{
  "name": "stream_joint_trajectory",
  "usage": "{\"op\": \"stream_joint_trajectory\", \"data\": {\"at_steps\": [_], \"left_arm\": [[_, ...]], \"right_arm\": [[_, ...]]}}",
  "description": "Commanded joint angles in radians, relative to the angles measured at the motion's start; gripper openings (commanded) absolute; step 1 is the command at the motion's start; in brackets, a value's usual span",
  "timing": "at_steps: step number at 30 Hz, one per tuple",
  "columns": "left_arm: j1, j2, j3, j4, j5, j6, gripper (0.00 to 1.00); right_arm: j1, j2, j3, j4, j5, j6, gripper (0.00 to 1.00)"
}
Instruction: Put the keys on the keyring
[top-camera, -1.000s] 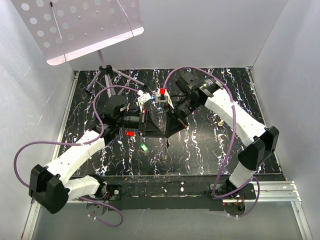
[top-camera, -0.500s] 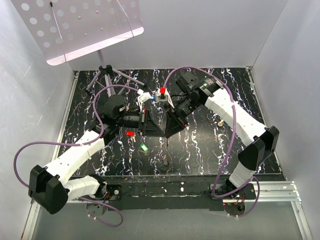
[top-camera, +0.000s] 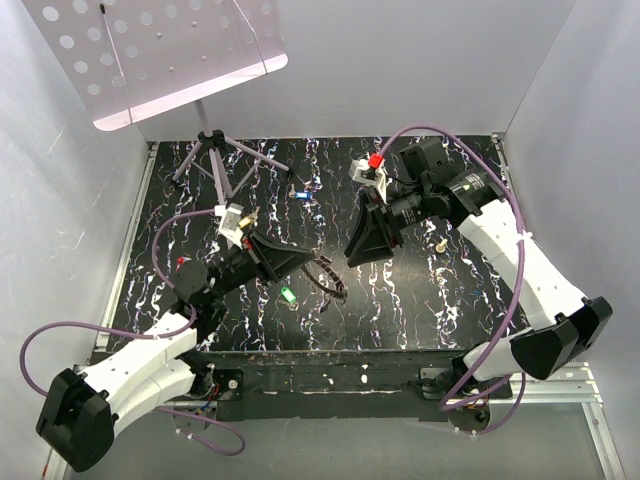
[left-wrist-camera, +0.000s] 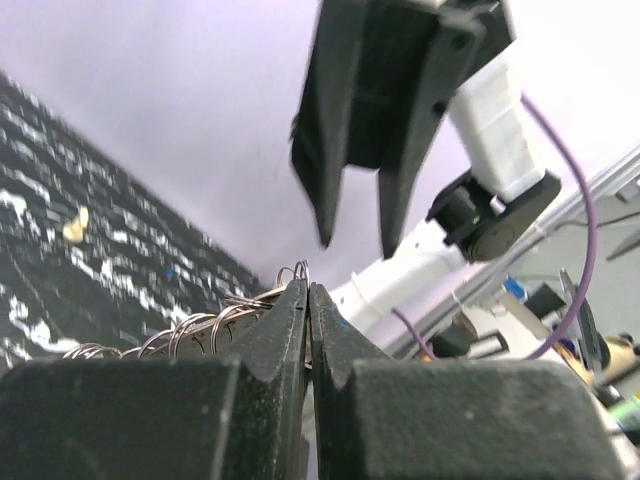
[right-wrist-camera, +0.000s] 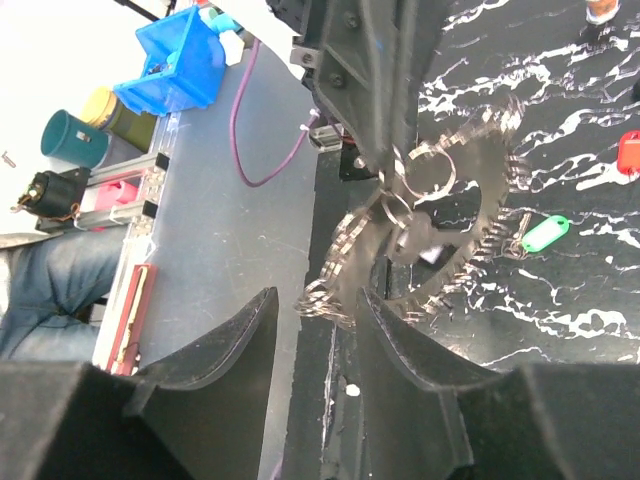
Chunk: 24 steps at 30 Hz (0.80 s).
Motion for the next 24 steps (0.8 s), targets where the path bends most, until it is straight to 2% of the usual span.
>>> {"op": "stream_joint_trajectory", "data": {"at_steps": [1,4,9,16,24], "left_arm": [[-0.050,-0.023,-0.058,0.320,-0.254,0.004,0.00],[-0.061,-0.003,-0.063,0.335,-0.253,-0.002,0.00],[-0.063,0.005,-0.047,0.300,-0.189,0.019,0.00],[-0.063,0.014,-0.041,0.295,-0.165,0.015,0.00],[-0.063,0.053,-0.028,0.328,-0.138,-0.008,0.00]], "right_arm": [[-0.002,0.010,-0.069,0.239,-0.023,0.210,0.45],[-0.002,0.002,-0.083,0.320,-0.012,0.287,0.45],[-0.005,-0.002,-0.069,0.380,-0.023,0.321,0.45],[0.000,0.028,-0.020,0.351,-0.065,0.283,0.45],[0.037,0.054,-0.012,0.356,0.003,0.297,0.44]]}}
